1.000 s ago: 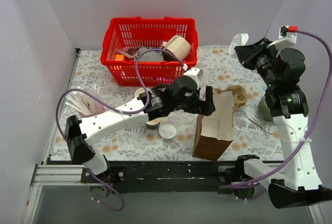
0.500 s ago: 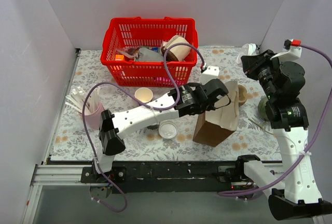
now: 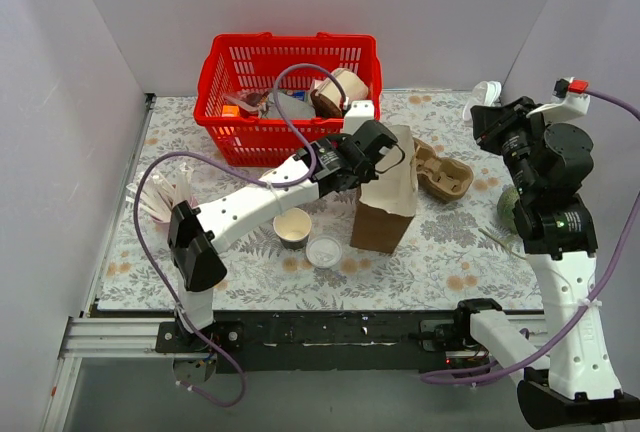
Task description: Pack the takeout coffee
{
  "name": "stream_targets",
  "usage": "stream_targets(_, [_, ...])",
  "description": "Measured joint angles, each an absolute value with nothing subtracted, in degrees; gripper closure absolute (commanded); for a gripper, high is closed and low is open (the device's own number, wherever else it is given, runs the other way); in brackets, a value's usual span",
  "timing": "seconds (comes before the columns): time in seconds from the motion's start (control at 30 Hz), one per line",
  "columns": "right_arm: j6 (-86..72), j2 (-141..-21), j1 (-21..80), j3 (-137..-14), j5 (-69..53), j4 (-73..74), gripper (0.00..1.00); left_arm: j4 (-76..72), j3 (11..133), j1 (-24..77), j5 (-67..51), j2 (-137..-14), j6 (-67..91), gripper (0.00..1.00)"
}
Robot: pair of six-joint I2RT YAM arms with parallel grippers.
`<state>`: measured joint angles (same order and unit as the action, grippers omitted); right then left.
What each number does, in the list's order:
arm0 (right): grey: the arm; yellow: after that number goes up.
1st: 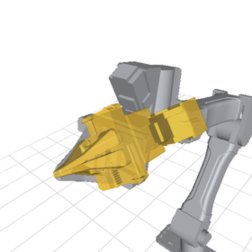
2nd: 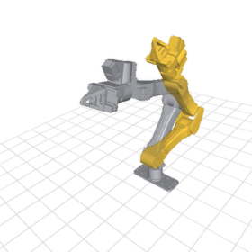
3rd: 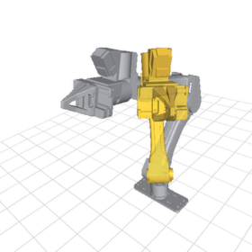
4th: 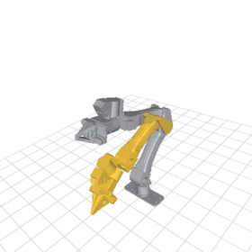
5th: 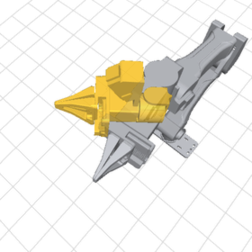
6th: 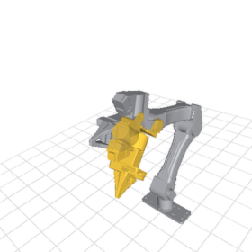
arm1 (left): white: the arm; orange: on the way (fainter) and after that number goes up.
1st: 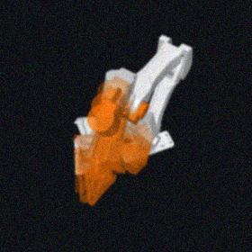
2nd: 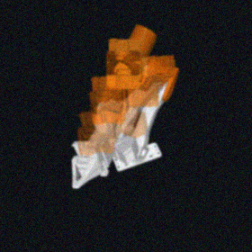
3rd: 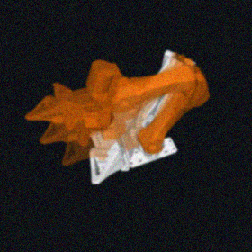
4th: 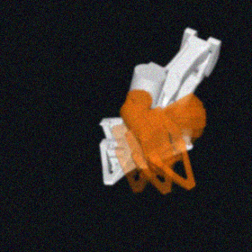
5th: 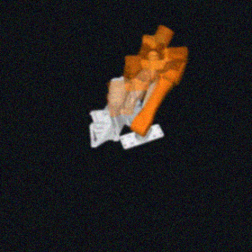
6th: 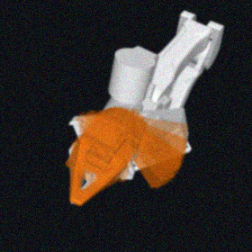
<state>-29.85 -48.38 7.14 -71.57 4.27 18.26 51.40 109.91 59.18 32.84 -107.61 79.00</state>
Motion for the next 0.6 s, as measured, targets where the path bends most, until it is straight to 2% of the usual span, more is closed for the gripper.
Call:
stream_targets(0.3, [-29.67, -49.6, 7.14, -71.44, 4.16, 18.24, 0.79, 49.47, 116.31, 54.59, 23.64, -111.0, 74.0, 1.0])
stream_targets(0.6, [-29.5, -47.57, 7.14, -71.35, 4.43, 18.17, 0.79, 40.66, 116.68, 52.45, 17.98, -115.72, 72.93, 1.0])
